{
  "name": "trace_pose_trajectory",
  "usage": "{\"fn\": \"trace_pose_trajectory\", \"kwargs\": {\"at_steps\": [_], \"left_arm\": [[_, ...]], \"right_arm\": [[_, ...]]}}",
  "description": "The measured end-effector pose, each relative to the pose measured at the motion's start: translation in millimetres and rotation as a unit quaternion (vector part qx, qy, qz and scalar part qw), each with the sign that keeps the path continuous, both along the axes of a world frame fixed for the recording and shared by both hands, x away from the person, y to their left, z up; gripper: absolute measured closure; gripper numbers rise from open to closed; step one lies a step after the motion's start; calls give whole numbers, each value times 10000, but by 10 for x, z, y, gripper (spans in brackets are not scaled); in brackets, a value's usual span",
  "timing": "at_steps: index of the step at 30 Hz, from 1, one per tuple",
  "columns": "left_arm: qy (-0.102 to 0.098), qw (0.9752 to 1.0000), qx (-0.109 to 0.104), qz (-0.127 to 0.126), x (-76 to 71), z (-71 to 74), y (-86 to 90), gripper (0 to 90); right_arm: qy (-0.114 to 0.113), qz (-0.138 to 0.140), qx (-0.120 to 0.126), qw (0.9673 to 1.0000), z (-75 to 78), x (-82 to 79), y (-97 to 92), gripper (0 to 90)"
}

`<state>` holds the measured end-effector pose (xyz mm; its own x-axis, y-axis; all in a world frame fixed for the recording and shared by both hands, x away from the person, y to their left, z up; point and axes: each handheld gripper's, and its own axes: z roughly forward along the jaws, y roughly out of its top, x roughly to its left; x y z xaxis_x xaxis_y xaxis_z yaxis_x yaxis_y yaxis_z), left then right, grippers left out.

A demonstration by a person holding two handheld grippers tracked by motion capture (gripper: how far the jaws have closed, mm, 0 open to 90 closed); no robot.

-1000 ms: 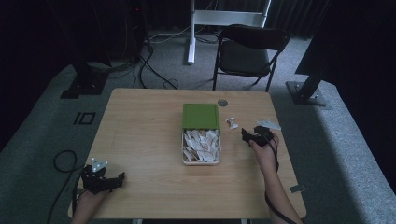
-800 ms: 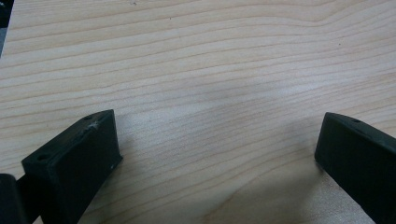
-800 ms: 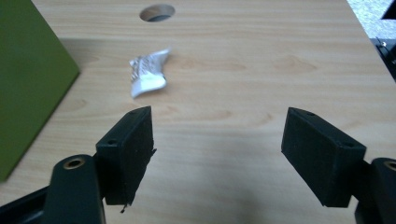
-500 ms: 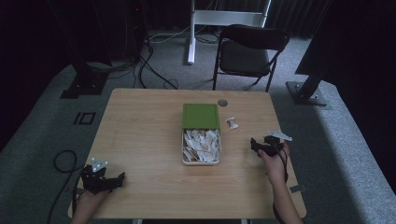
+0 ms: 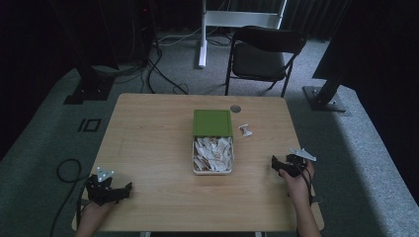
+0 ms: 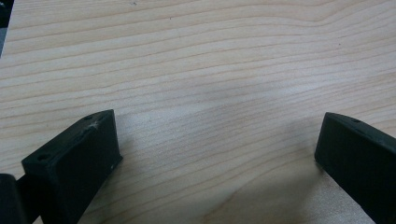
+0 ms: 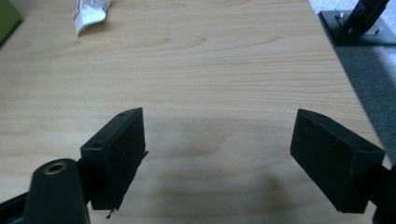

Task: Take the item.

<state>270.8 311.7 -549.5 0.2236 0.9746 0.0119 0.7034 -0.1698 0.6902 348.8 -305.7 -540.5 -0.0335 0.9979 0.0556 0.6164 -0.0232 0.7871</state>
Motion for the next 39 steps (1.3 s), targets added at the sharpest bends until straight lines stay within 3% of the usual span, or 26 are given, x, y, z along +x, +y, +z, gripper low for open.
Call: {"fn": "trace_pose_trajectory", "kwargs": {"at_steps": [12,16,20,29,33,39], "left_arm": [[7,10000,8,-7,0,1,1,7],[6,10000,7,-6,0,1,1,7],[7,10000,8,-7,0,1,1,7],[0,10000,6,-8,0,0,2,7],[1,10000,4,-6,0,0,1,7],[0,10000,6,-8,0,0,2,7]], "right_arm": [[56,142,-55,9999,-110,-307,-30,162],[4,6,-141,9999,-108,-391,-59,162],[38,-9,-7,10000,-111,-462,-71,162],[400,-59,12,9992,-136,-563,-108,128],[455,-80,-184,9988,-140,-576,-71,127],[454,-52,-199,9988,-141,-575,-68,125]]}}
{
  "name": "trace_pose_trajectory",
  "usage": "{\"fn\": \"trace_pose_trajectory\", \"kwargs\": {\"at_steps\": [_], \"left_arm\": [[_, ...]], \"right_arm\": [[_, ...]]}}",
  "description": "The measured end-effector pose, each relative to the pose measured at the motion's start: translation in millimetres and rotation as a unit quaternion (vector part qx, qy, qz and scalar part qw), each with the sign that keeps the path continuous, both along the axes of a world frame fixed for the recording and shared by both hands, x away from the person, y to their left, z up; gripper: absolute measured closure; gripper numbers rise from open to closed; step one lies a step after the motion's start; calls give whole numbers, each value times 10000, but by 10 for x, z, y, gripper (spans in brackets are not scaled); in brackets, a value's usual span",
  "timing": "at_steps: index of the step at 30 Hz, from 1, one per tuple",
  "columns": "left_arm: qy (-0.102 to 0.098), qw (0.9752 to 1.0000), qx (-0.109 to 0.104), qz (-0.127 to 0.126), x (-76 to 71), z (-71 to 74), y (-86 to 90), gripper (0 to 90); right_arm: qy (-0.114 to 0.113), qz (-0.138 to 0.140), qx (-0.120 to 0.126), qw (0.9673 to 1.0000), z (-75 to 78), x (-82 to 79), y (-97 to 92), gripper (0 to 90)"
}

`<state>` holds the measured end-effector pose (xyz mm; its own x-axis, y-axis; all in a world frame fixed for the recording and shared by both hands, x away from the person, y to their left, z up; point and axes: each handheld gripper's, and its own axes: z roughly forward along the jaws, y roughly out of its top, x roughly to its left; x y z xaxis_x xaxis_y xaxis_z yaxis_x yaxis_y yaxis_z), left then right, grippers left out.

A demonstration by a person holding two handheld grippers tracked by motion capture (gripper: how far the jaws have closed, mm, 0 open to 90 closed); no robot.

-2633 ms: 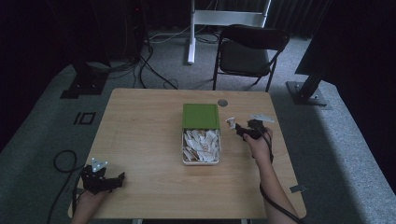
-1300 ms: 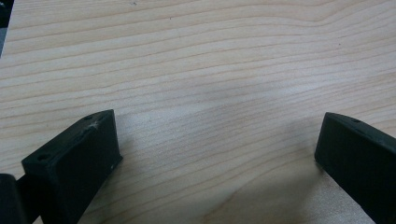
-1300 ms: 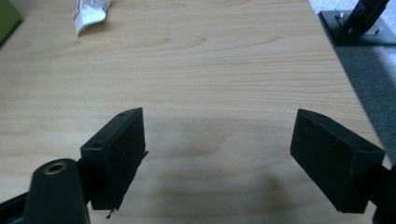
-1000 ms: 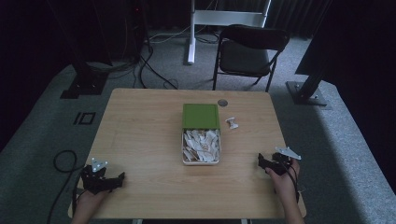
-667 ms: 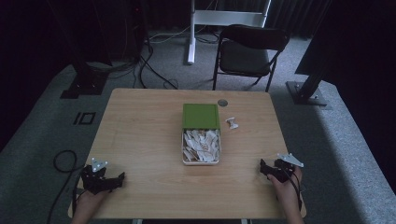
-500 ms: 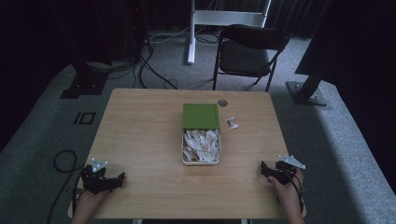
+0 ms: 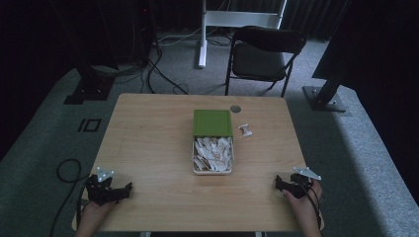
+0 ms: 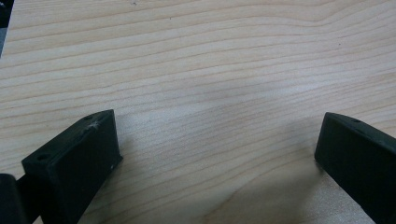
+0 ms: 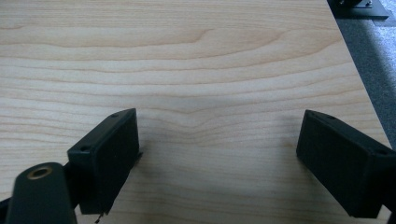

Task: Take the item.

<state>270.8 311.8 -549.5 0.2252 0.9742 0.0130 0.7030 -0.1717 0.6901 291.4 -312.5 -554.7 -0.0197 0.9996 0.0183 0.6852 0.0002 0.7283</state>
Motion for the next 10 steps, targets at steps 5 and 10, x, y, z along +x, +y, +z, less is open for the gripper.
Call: {"fn": "trace_pose_trajectory", "kwargs": {"at_steps": [5,10], "left_arm": [[-1,10000,-2,2,0,0,0,7],[1,10000,0,-1,1,1,0,7]], "right_arm": [[5,-39,0,10000,-1,0,5,119],[11,-58,7,10000,1,1,8,119]]}}
